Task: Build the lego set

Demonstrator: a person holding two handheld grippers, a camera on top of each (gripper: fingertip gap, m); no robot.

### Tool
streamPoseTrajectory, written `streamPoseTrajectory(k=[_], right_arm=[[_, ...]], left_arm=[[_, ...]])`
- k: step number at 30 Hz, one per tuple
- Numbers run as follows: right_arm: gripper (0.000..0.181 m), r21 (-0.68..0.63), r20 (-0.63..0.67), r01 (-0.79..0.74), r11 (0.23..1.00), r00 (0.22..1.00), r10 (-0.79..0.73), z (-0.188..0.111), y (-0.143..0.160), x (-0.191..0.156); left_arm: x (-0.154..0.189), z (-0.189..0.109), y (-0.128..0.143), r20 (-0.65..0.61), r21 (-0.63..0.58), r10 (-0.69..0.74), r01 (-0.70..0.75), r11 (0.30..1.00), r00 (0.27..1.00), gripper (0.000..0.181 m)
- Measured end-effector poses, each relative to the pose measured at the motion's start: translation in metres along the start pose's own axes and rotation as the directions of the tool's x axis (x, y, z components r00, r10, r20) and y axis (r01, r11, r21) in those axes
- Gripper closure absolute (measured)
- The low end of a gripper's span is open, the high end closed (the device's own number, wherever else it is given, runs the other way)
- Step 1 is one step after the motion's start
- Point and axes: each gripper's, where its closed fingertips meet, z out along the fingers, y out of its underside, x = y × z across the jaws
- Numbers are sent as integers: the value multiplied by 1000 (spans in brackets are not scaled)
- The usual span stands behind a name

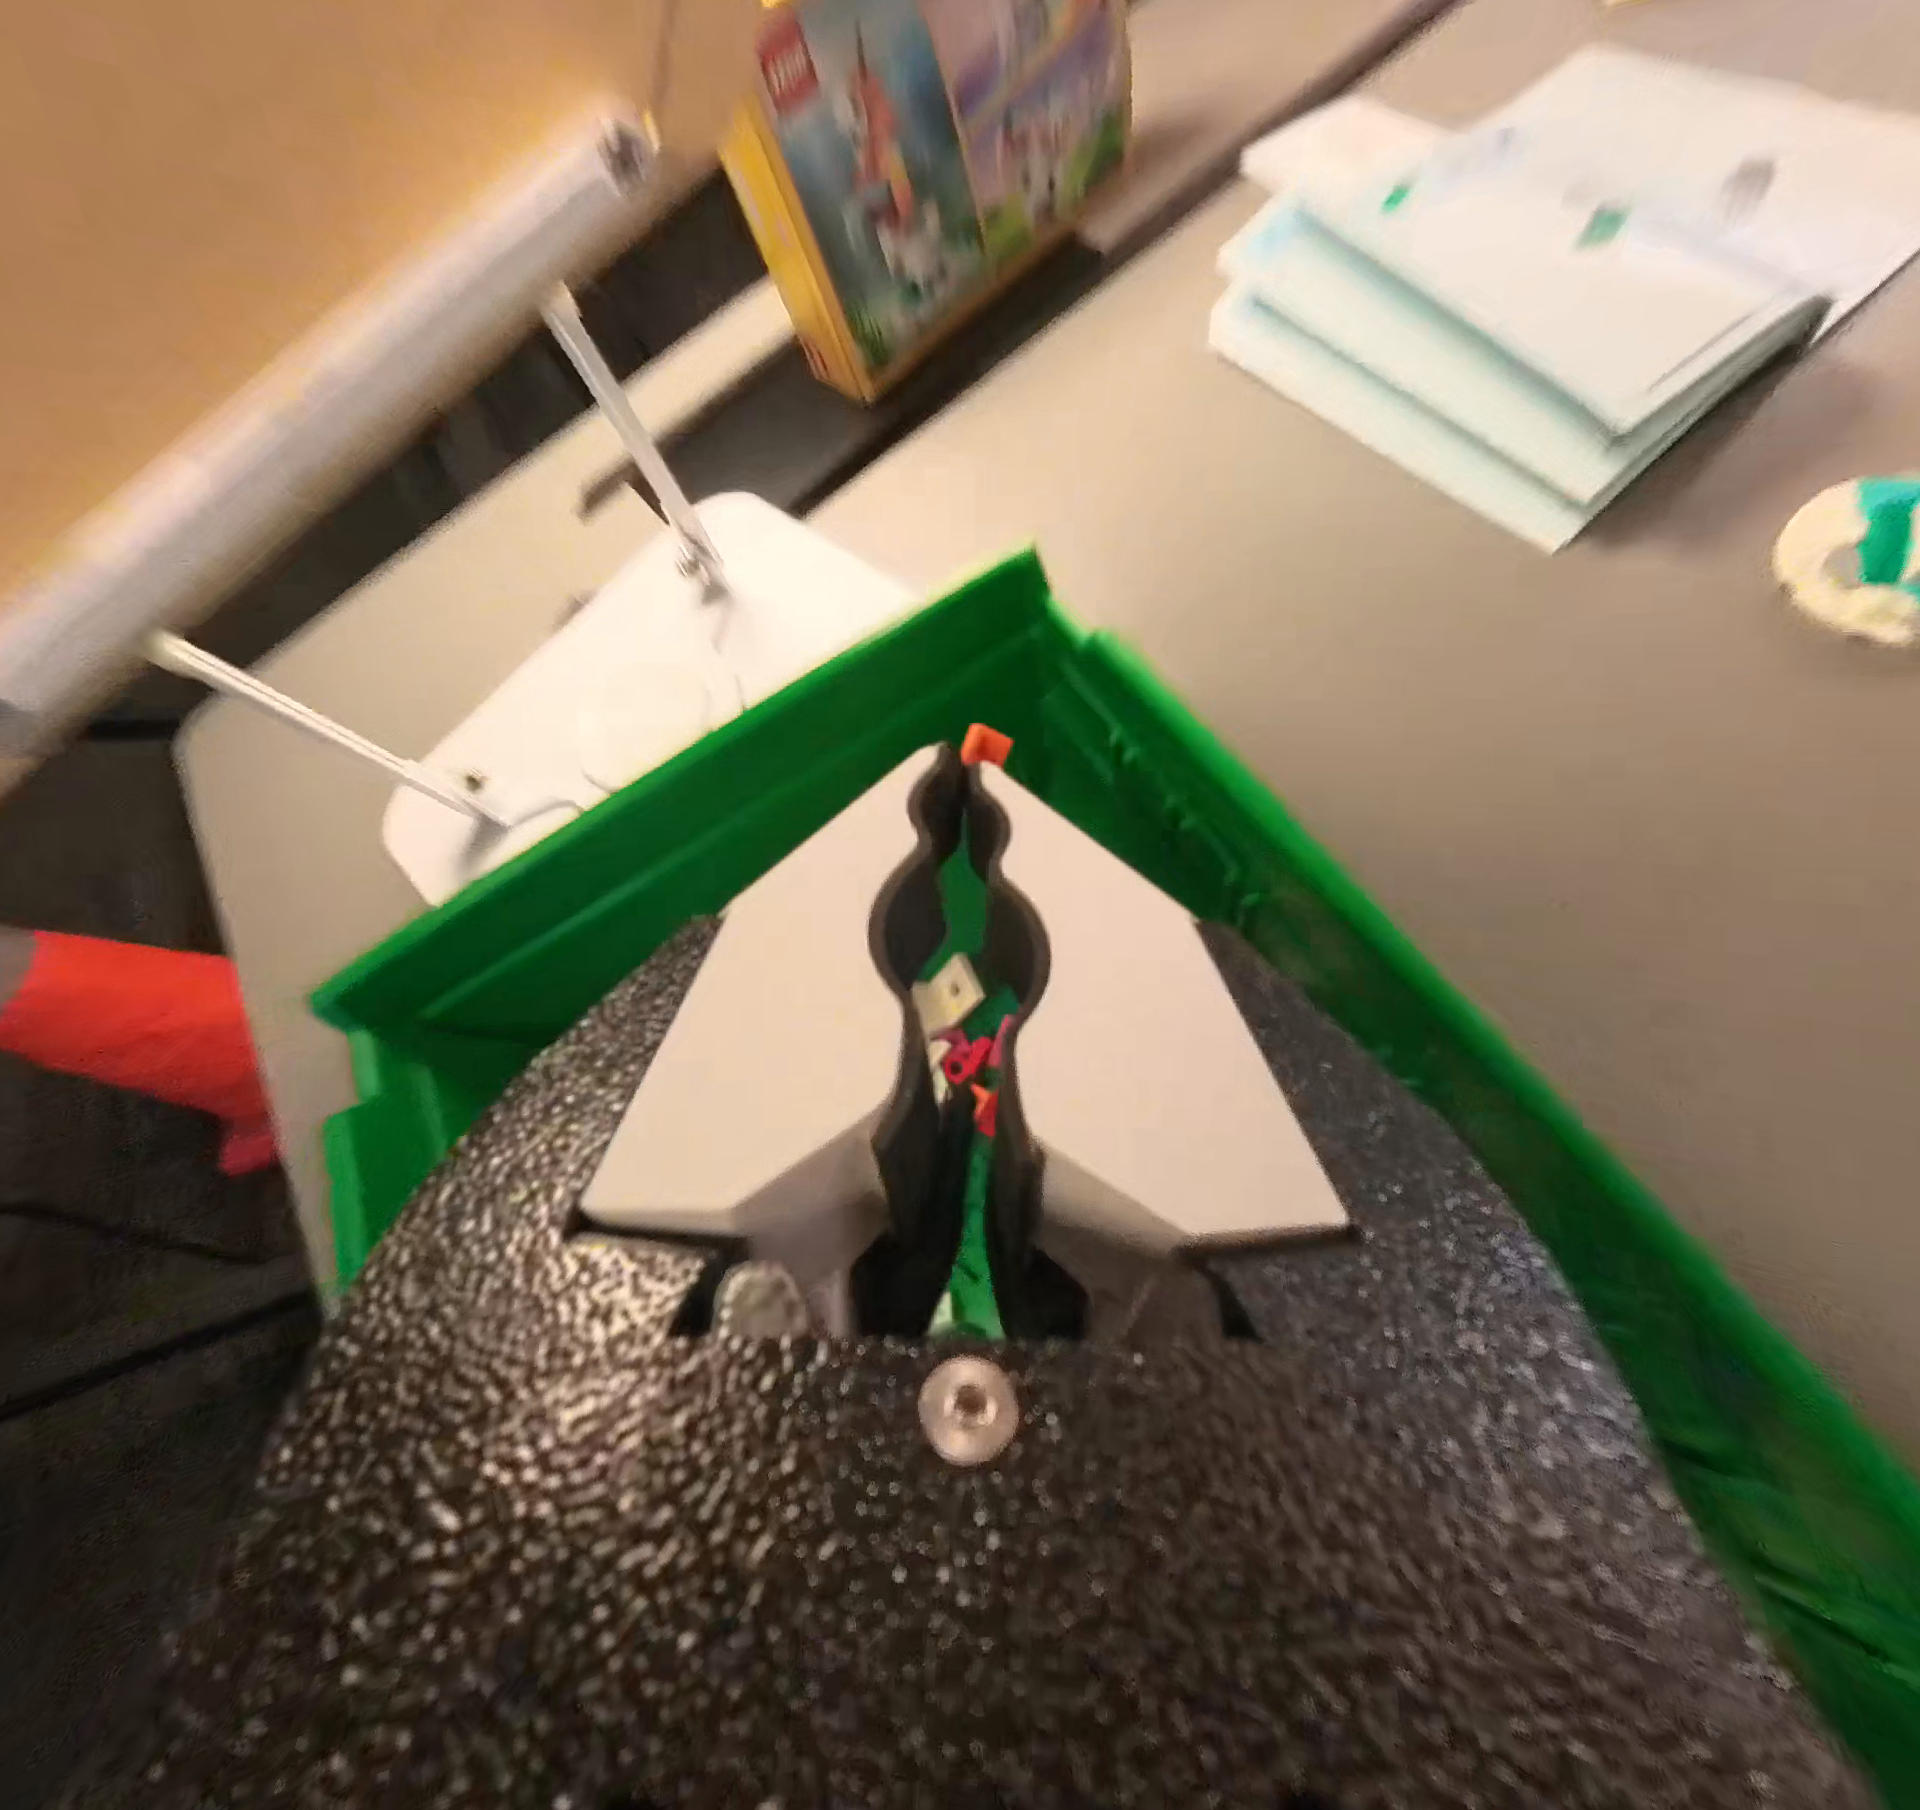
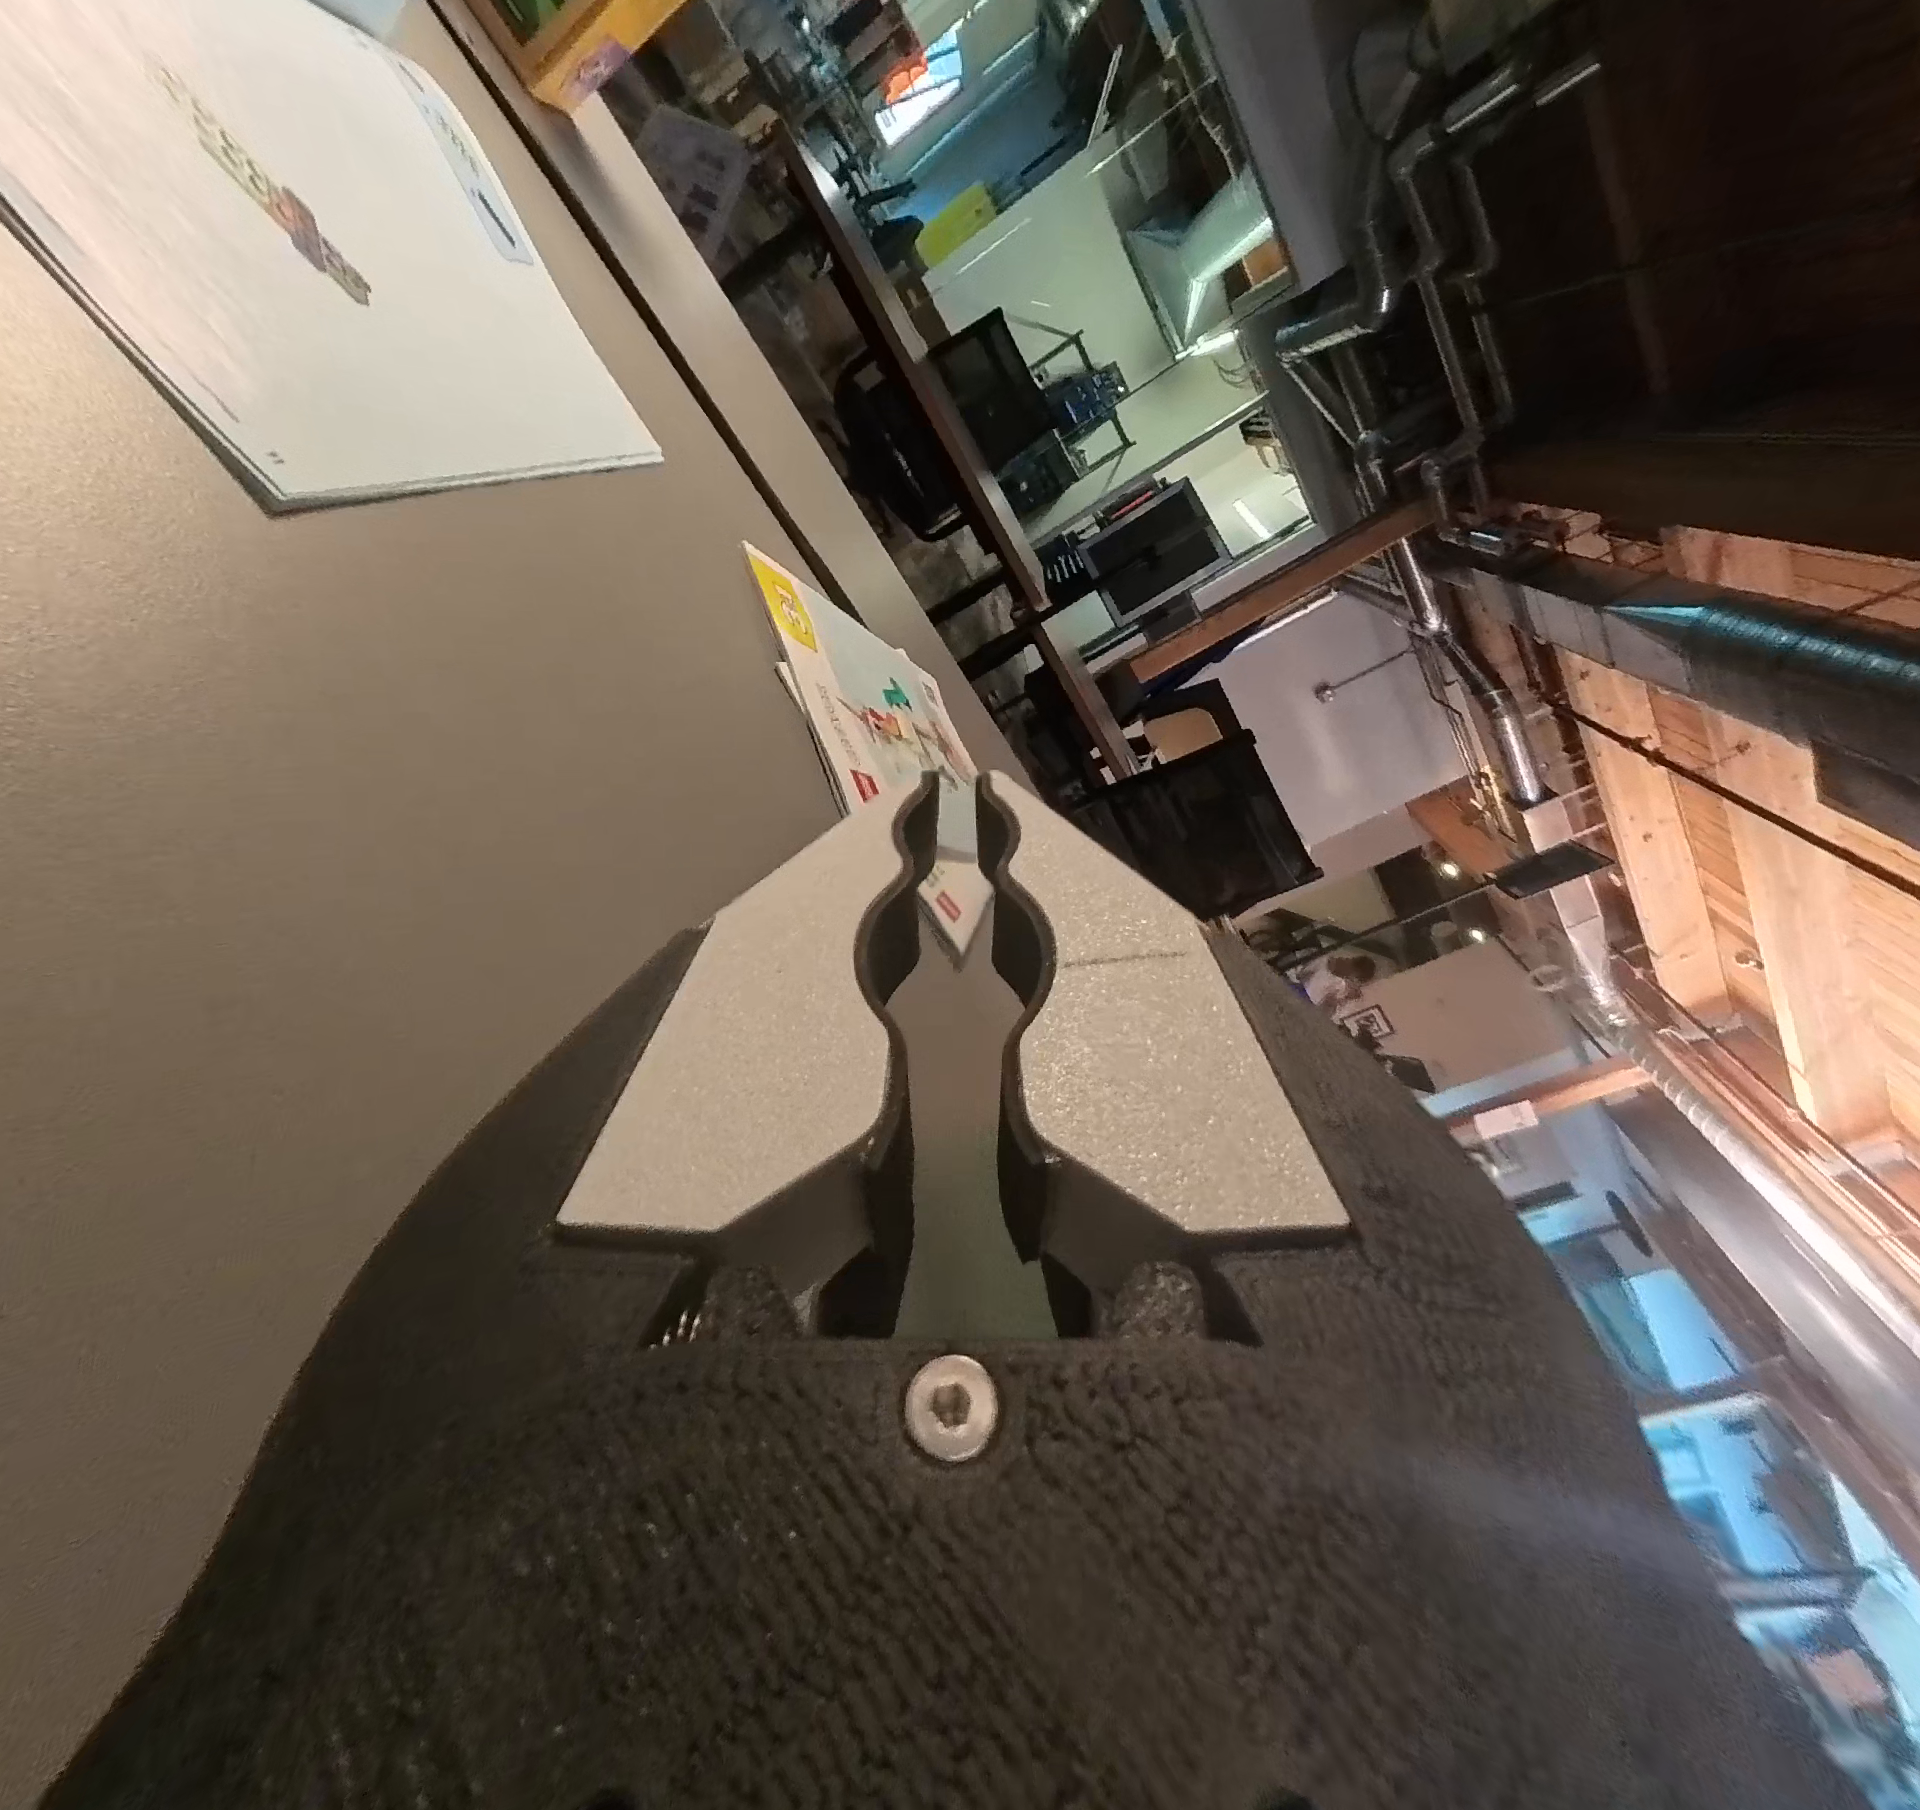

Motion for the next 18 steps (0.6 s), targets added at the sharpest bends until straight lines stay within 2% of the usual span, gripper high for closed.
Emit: streamPoseTrajectory(k=[3, 6, 9, 12, 14, 15, 16, 17, 18], right_arm=[[176, 38, -2, -42, 998, 999, 43, -1, -6, 4], [176, 84, -9, -85, 993, 996, 86, -5, -12, 10], [177, 144, -2, -164, 976, 986, 166, -14, -21, 19], [174, 218, 140, -325, 920, 944, 300, -22, -38, 16], [171, 280, 329, -468, 838, 867, 374, -34, -64, 7], [171, 296, 439, -550, 781, 805, 400, -42, -80, 2], [169, 287, 548, -642, 711, 719, 427, -51, -97, -2], [168, 248, 660, -740, 625, 602, 450, -60, -114, -6], [167, 174, 774, -835, 523, 444, 451, -72, -132, -10]], left_arm=[[19, -38, -46, 76, 106, 57, -65, 992, 995, 181], [58, -66, -93, 111, 186, 148, -167, 968, 983, 181], [116, -71, -129, 71, 244, 245, -255, 936, 967, 181], [194, -61, -160, -16, 392, 332, -300, 870, 943, 181], [247, -44, -173, -68, 497, 386, -304, 813, 920, 181], [269, -34, -178, -64, 545, 411, -313, 778, 909, 181], [290, -23, -181, -86, 593, 420, -292, 750, 904, 181], [311, -14, -182, -120, 636, 424, -258, 727, 898, 181], [326, -2, -183, -134, 667, 424, -235, 707, 896, 181]])
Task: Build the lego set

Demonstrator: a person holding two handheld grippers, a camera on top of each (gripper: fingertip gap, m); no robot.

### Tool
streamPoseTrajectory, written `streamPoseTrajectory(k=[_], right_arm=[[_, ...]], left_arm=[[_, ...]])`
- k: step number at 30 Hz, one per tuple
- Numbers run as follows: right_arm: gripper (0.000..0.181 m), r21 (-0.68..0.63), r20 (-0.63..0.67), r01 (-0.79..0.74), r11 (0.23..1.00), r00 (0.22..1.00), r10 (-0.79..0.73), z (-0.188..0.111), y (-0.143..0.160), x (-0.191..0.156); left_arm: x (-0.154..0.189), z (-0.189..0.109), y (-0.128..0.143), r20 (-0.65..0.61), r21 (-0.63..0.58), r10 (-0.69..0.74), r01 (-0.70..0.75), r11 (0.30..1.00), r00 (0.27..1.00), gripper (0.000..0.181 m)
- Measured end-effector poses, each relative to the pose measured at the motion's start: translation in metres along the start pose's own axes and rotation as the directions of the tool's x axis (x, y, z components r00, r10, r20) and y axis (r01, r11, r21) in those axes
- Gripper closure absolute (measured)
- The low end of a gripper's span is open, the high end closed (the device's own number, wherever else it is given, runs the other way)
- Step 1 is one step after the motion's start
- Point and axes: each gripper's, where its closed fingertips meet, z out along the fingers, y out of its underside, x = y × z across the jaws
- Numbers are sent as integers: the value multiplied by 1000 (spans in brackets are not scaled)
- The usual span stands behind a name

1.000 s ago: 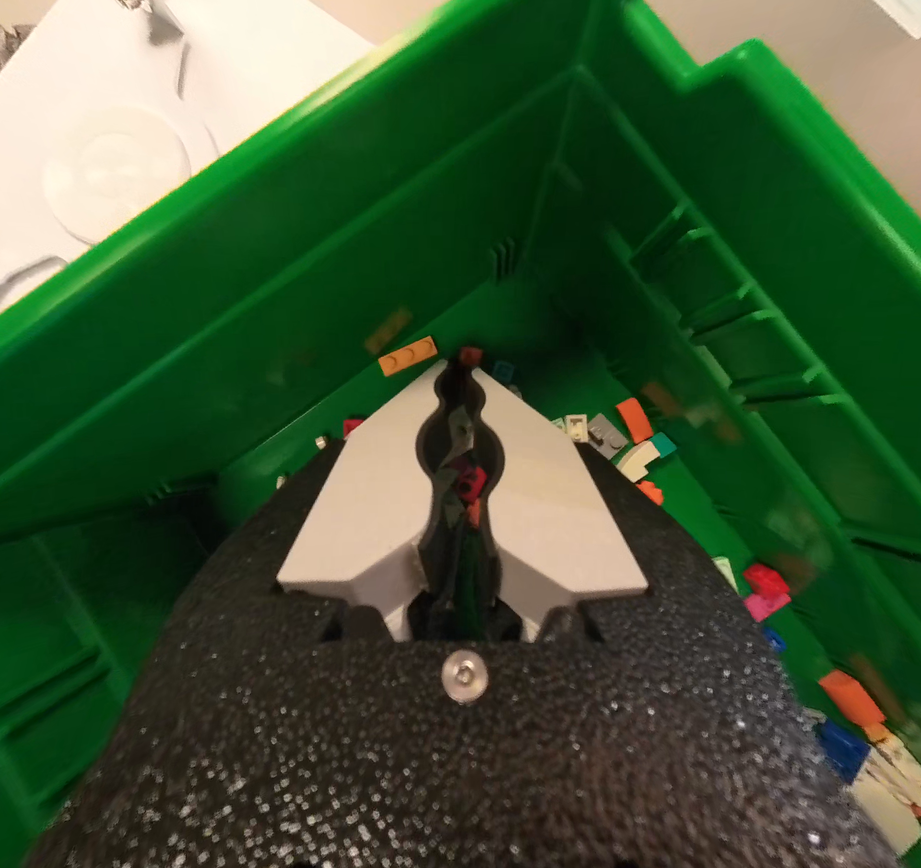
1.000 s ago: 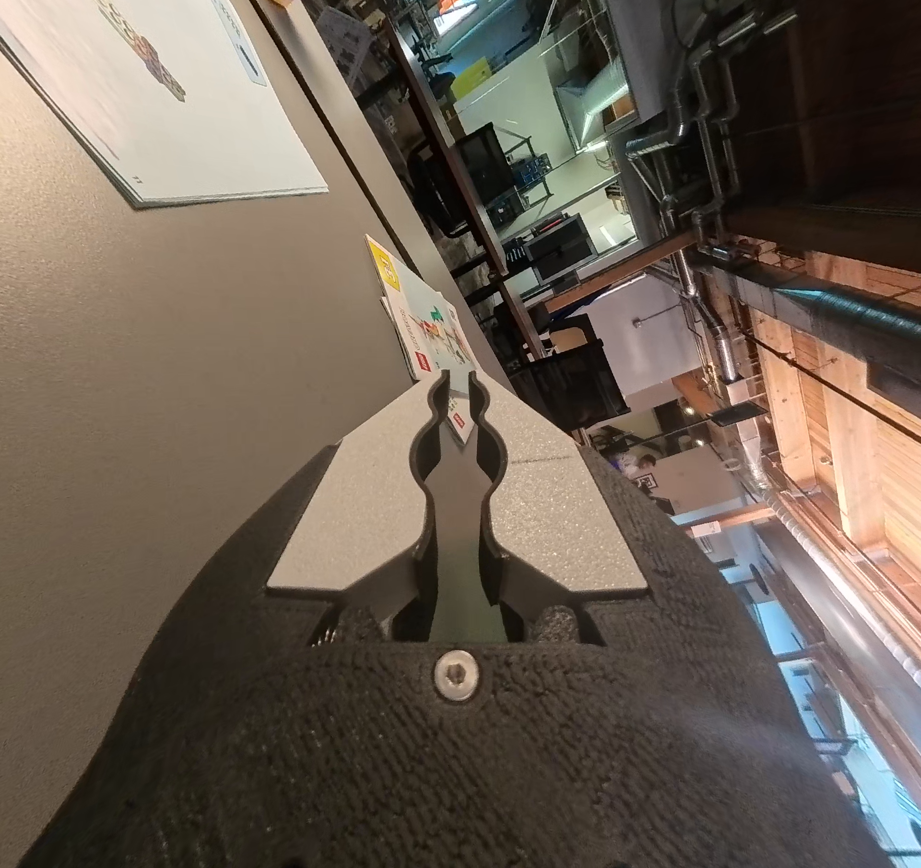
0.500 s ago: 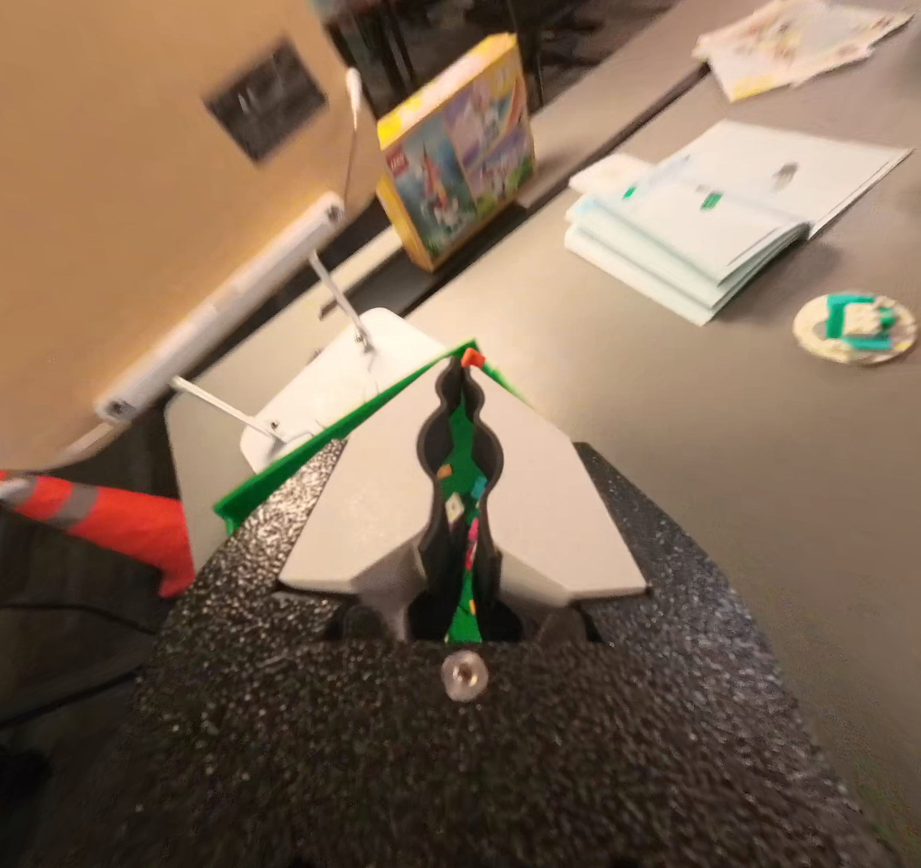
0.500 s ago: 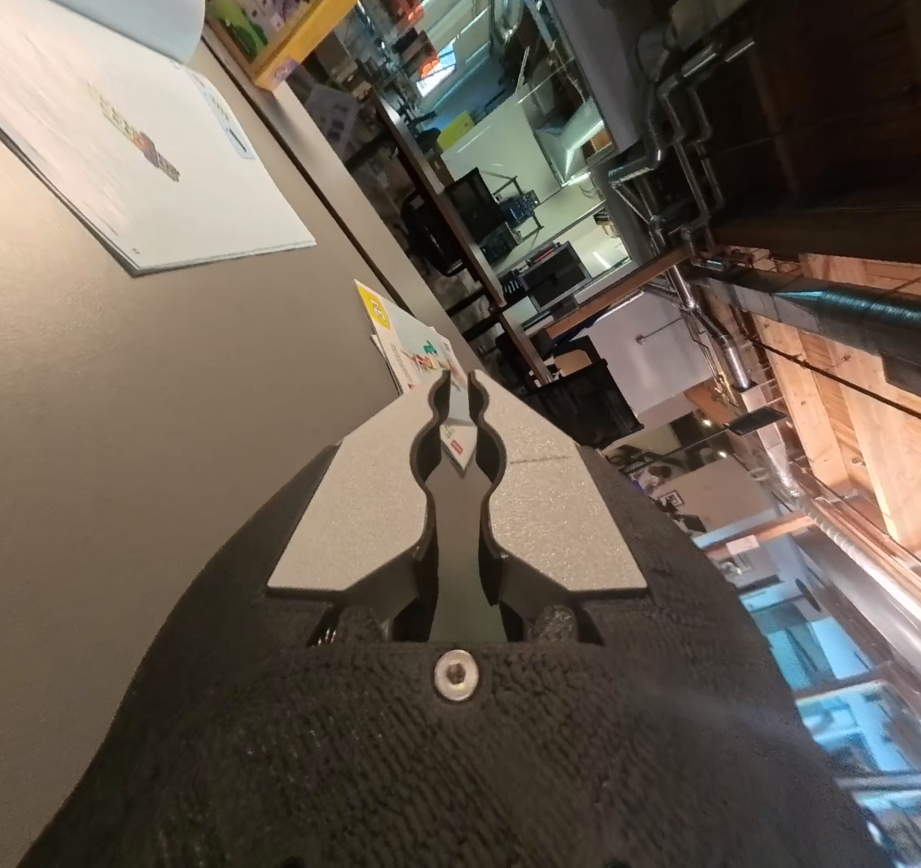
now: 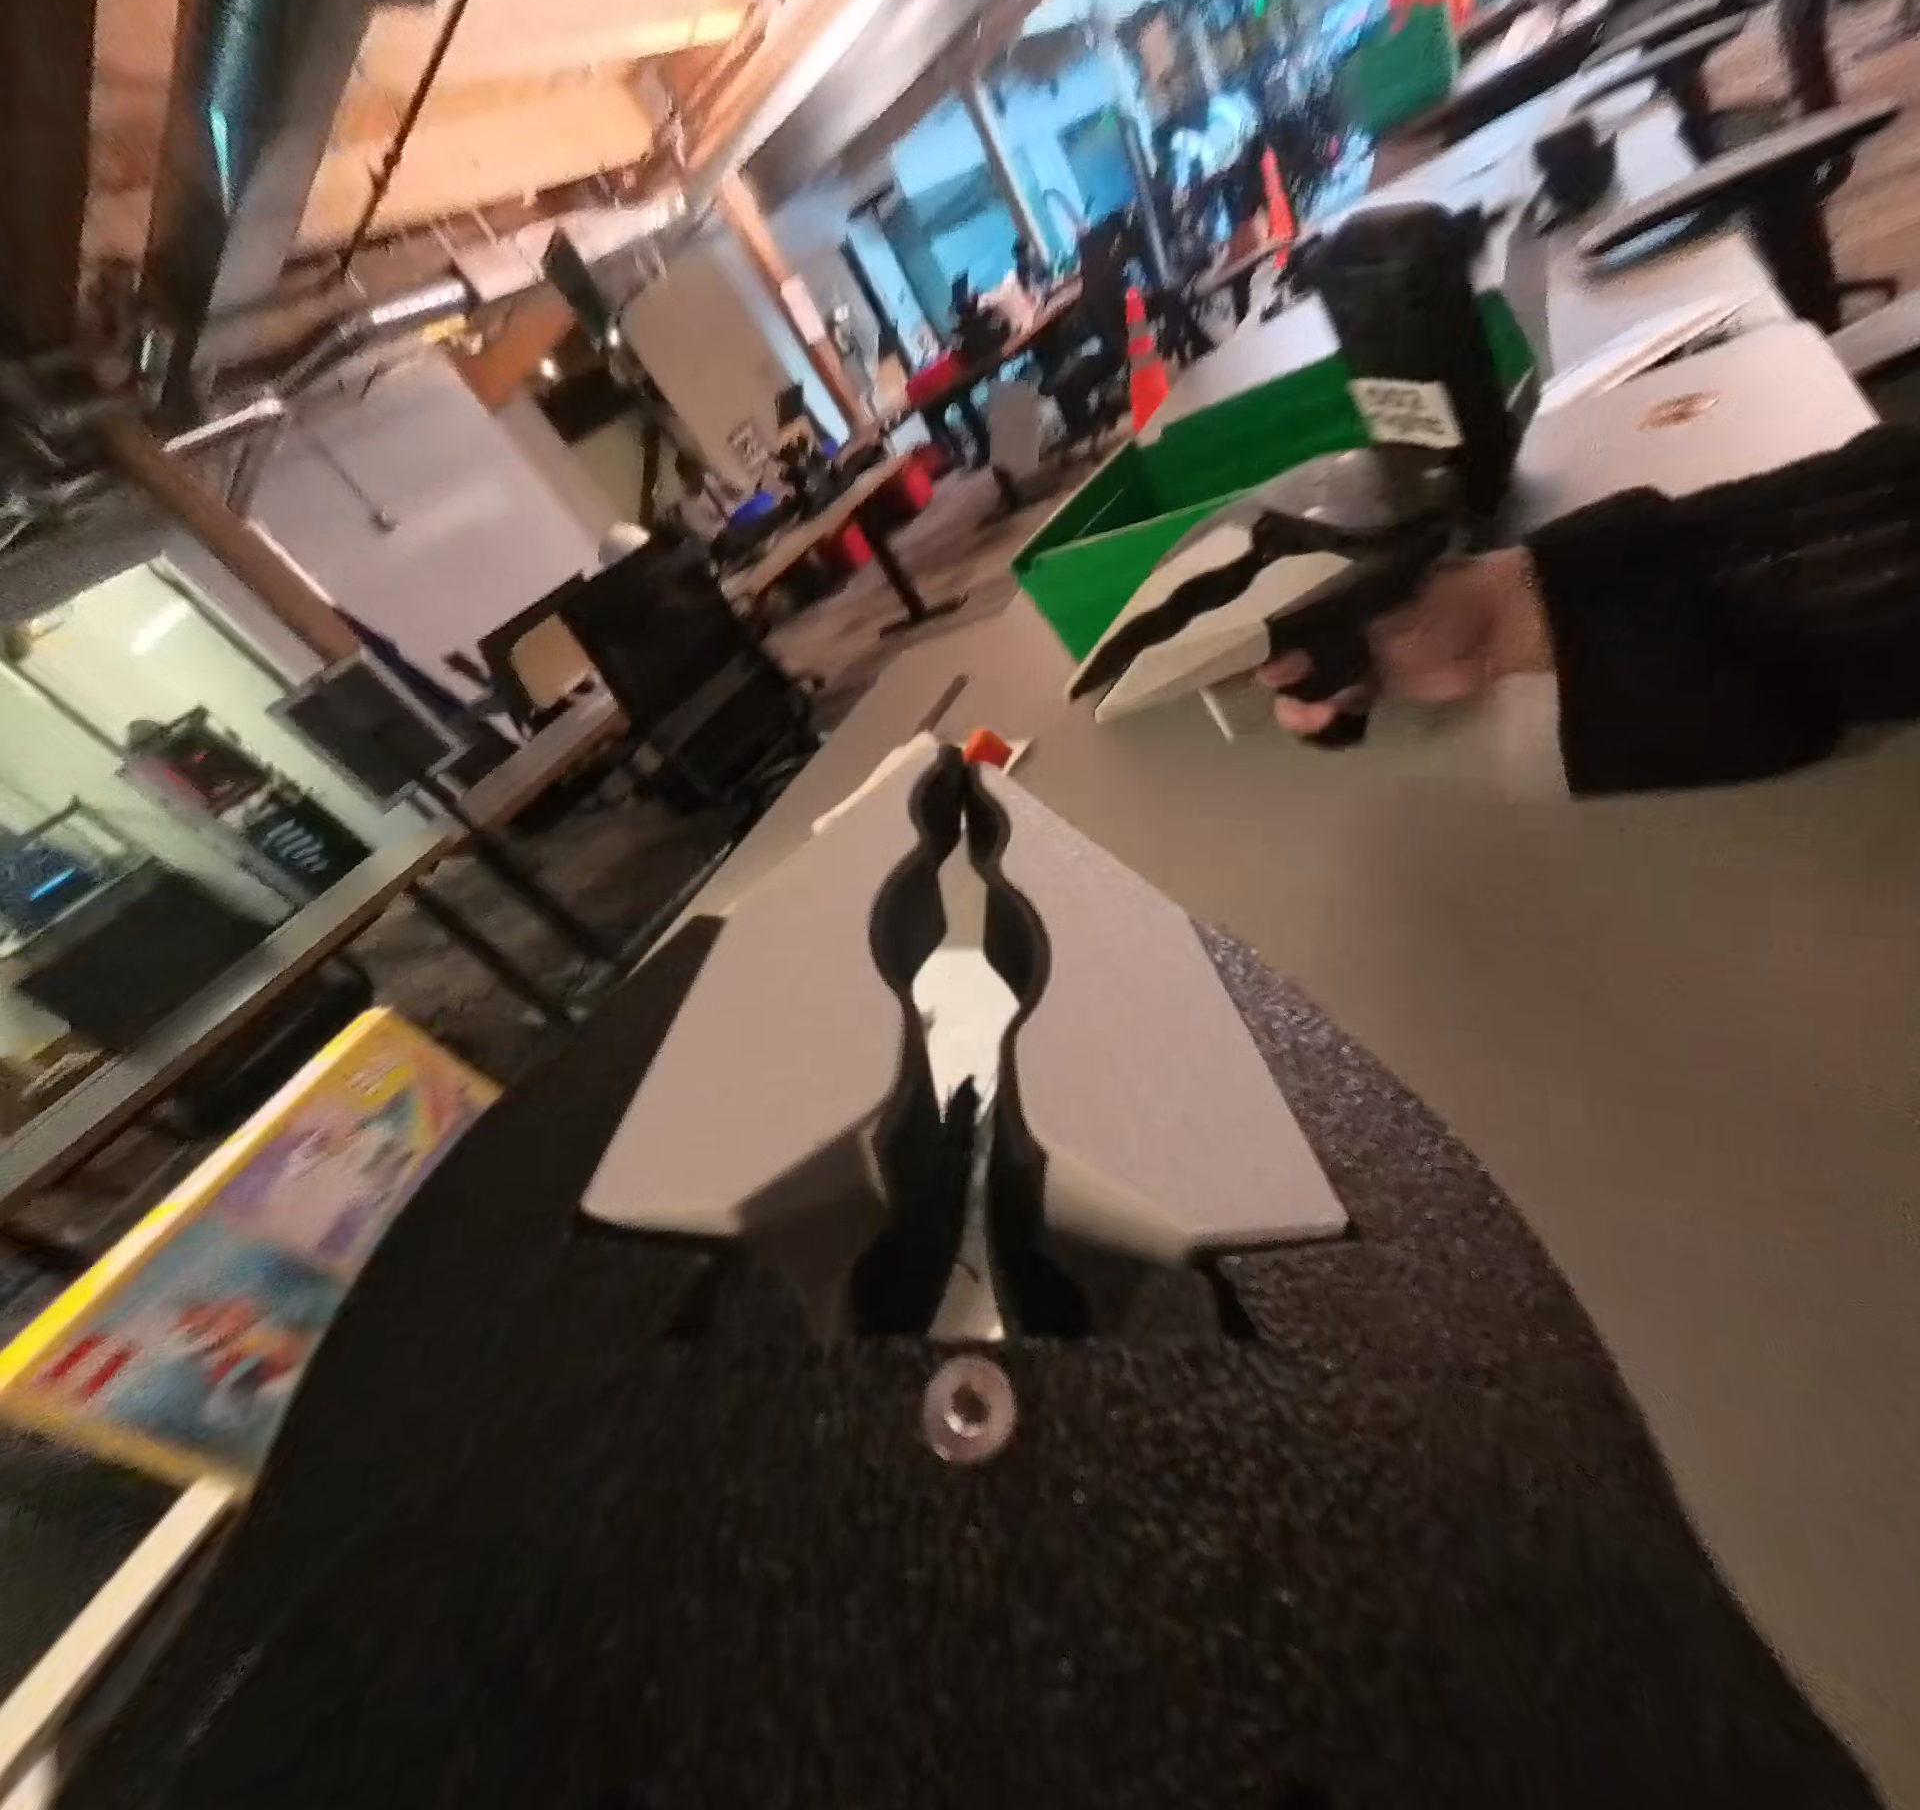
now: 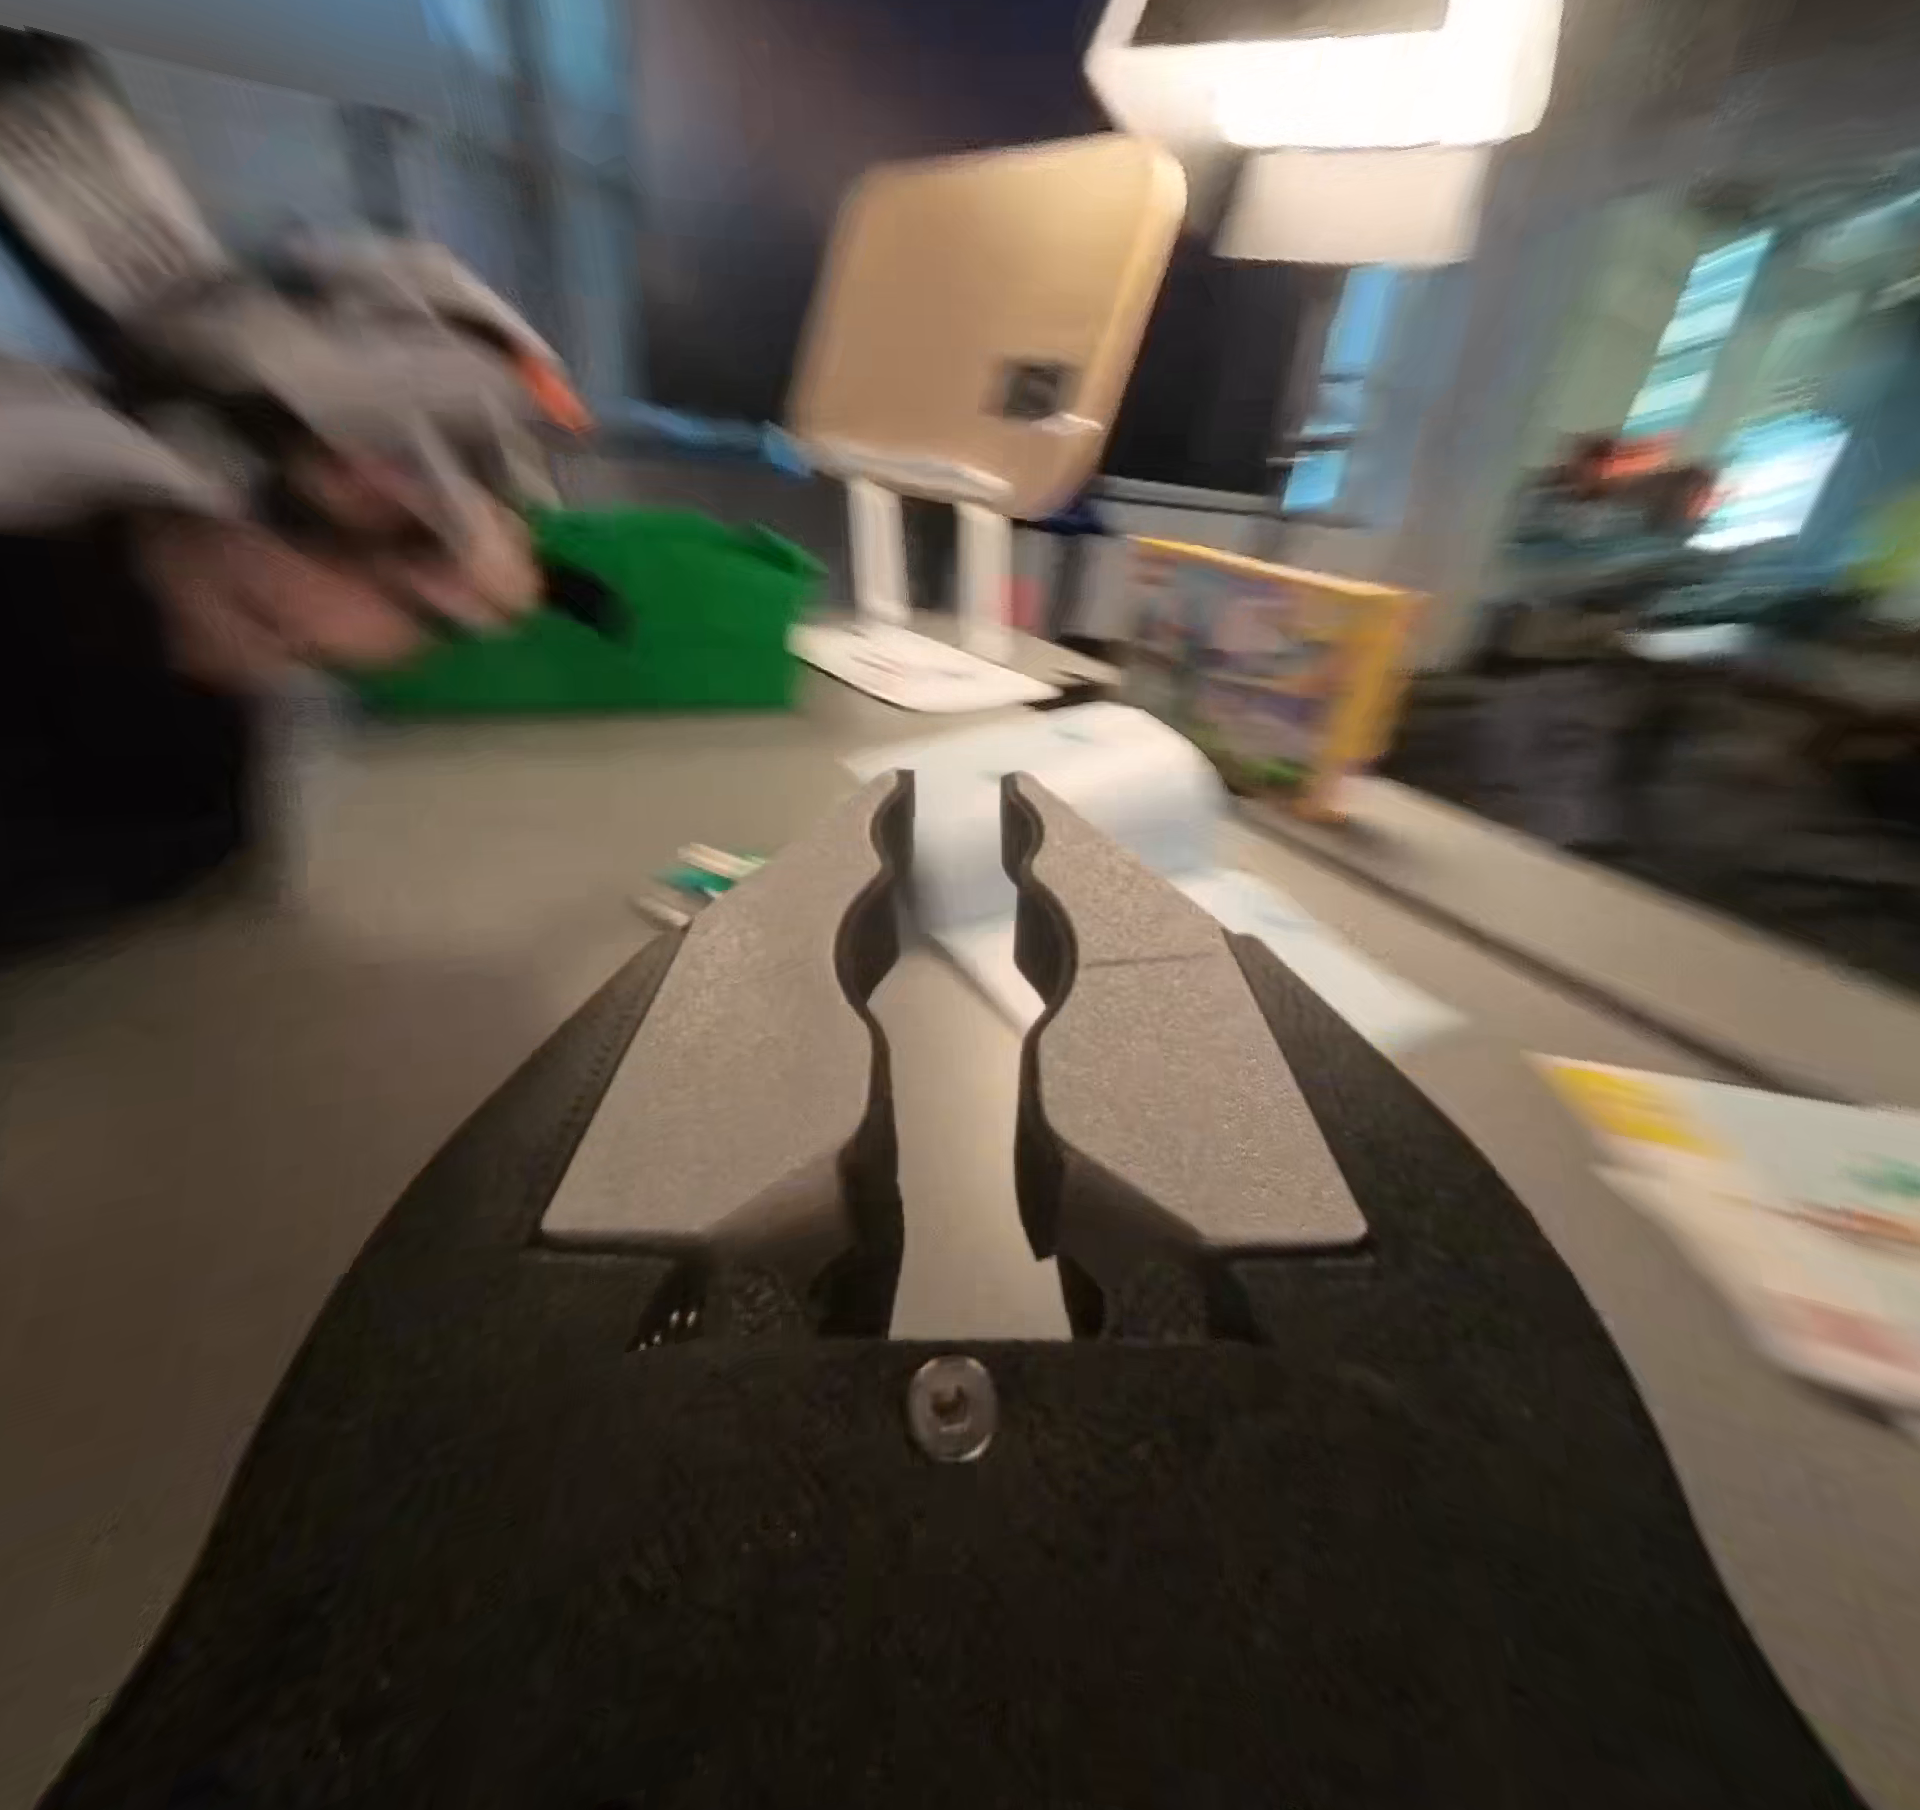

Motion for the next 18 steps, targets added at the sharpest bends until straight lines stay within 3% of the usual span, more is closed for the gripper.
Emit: streamPoseTrajectory(k=[2, 5, 6, 10, 14, 18], right_arm=[[160, 65, 277, -346, 936, 907, 316, 7, -22, -35], [153, 26, 536, -691, 722, 620, 574, 4, -46, -55], [152, -10, 563, -728, 686, 563, 605, 4, -46, -58], [154, -131, 608, -752, 645, 453, 652, 5, -42, -75], [159, -217, 686, -825, 522, 252, 683, -2, -51, -80], [162, -237, 700, -829, 506, 216, 681, -3, -51, -84]], left_arm=[[15, 23, 9, -3, 57, -19, 19, 998, 1000, 181], [34, 44, 12, -24, 112, -20, 22, 993, 1000, 181], [39, 48, 10, -30, 128, -11, 15, 992, 999, 181], [55, 59, 3, -59, 168, 11, -1, 986, 998, 181], [60, 58, -8, -78, 224, 6, 12, 974, 997, 181], [67, 58, -11, -113, 237, 11, 16, 971, 994, 181]])
